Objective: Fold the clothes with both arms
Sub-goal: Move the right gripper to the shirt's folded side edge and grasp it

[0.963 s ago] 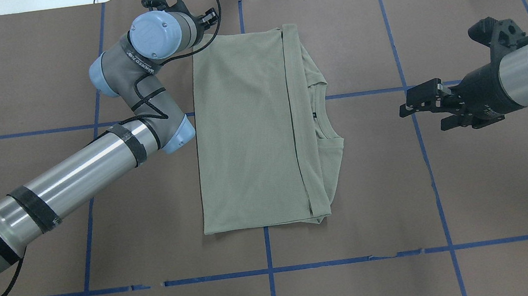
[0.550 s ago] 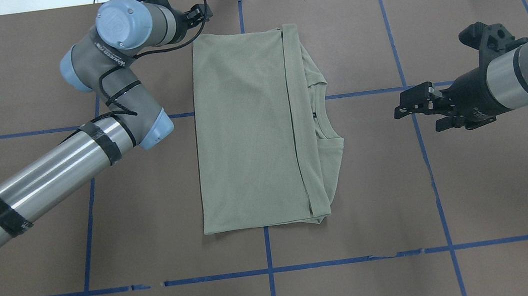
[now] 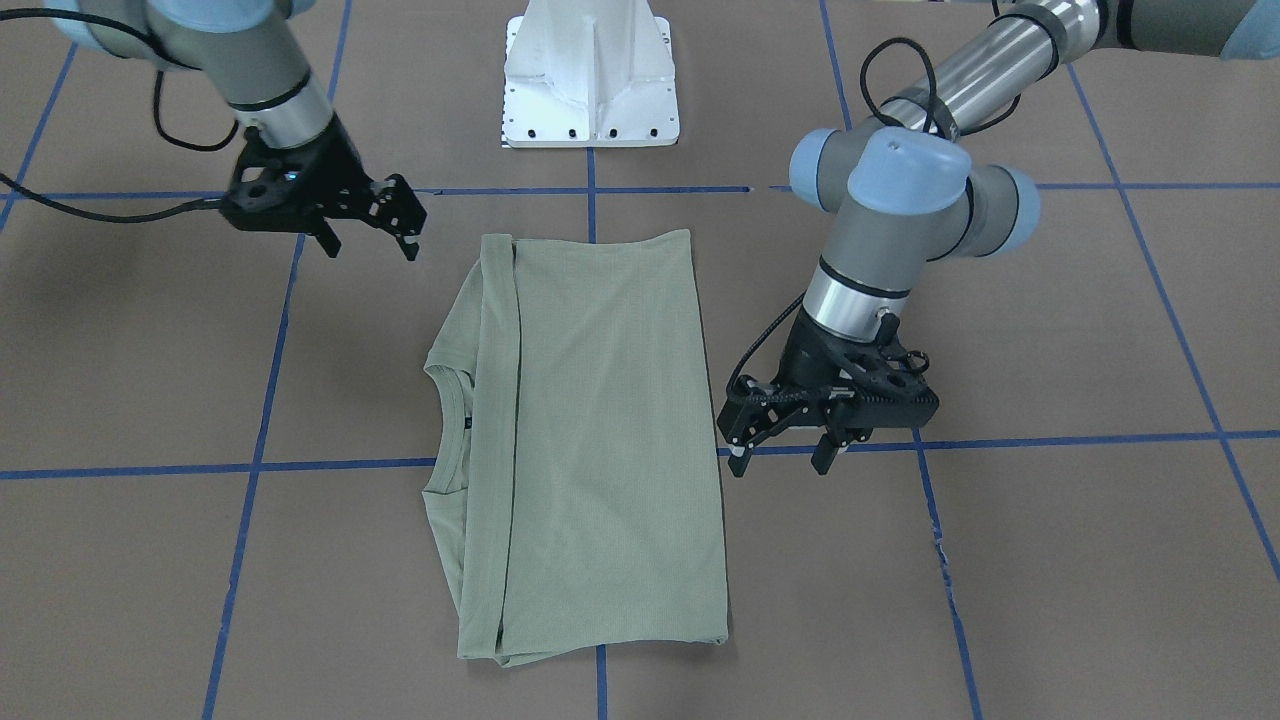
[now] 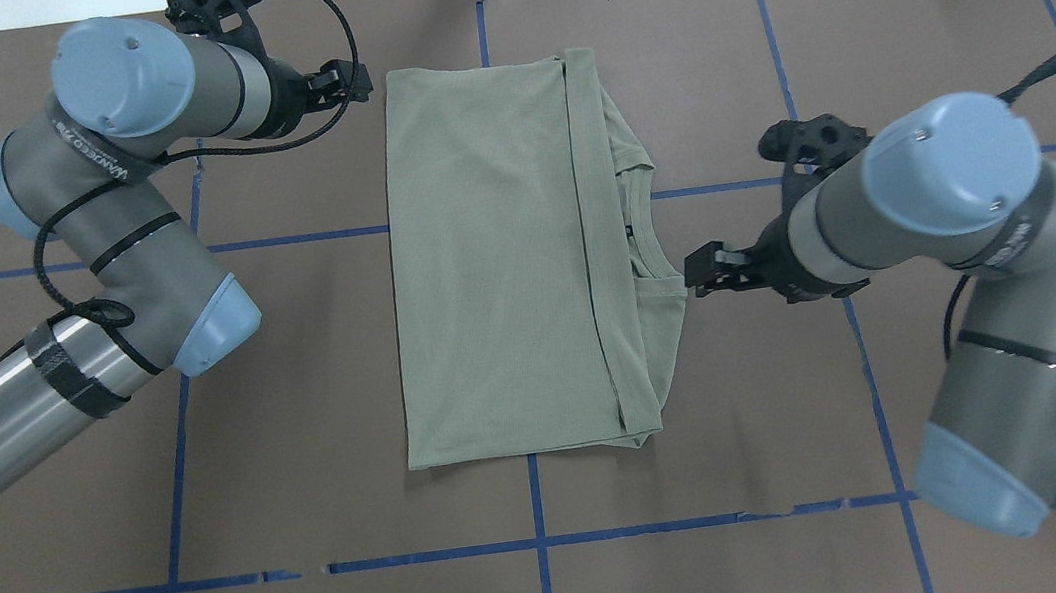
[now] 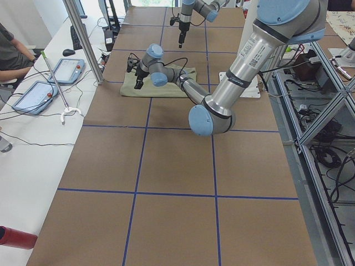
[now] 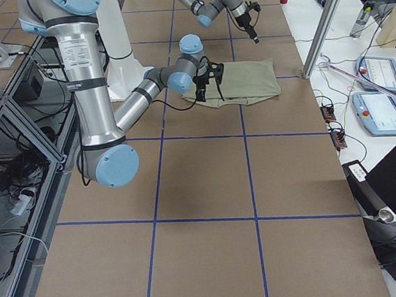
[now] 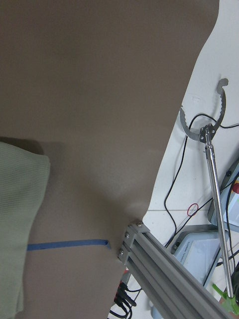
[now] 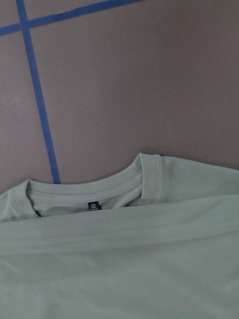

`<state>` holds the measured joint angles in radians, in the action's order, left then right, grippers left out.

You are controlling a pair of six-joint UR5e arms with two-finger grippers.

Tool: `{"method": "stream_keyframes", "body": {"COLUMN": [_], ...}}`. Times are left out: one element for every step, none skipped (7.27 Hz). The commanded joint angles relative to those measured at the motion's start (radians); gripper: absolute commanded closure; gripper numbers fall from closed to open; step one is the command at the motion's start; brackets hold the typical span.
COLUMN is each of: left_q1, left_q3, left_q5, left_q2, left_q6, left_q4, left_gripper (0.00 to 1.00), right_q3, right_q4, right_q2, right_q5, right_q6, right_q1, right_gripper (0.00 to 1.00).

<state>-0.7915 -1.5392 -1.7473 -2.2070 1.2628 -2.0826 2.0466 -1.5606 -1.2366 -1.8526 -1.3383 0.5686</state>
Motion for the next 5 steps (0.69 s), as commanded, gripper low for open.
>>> {"method": "stream_keyframes", "body": {"left_q1": [0.009, 0.012, 0.037, 0.043, 0.043], "left_q3": [-0.192, -0.255, -0.265, -0.265, -0.265], "left_q5": [-0.033, -0.059, -0.063, -0.061, -0.061], "left_q2": [0.097, 0.136, 0.141, 0.142, 0.142], "left_q6": [-0.013, -0.011, -0.007, -0.006, -0.006], "left_q4": [0.09, 0.091, 0.093, 0.093, 0.093], "left_gripper": [0.0, 0.0, 0.0, 0.0, 0.0], "right_q3": [-0.141, -0.217, -0.271, -0.288, -0.302], "right_q4": [-0.128, -0.128, -0.13, -0.175, -0.197], "right_q2": [0.181, 0.225, 0.245, 0.262, 0.273], "right_q5": [0.053, 0.047, 0.039, 0.035, 0.032], "right_q6": [0.053, 0.071, 0.093, 0.099, 0.1], "right_q1": [-0.087, -0.102, -0.11, -0.116, -0.128], "right_gripper": [0.0, 0.0, 0.0, 0.0, 0.0]}}
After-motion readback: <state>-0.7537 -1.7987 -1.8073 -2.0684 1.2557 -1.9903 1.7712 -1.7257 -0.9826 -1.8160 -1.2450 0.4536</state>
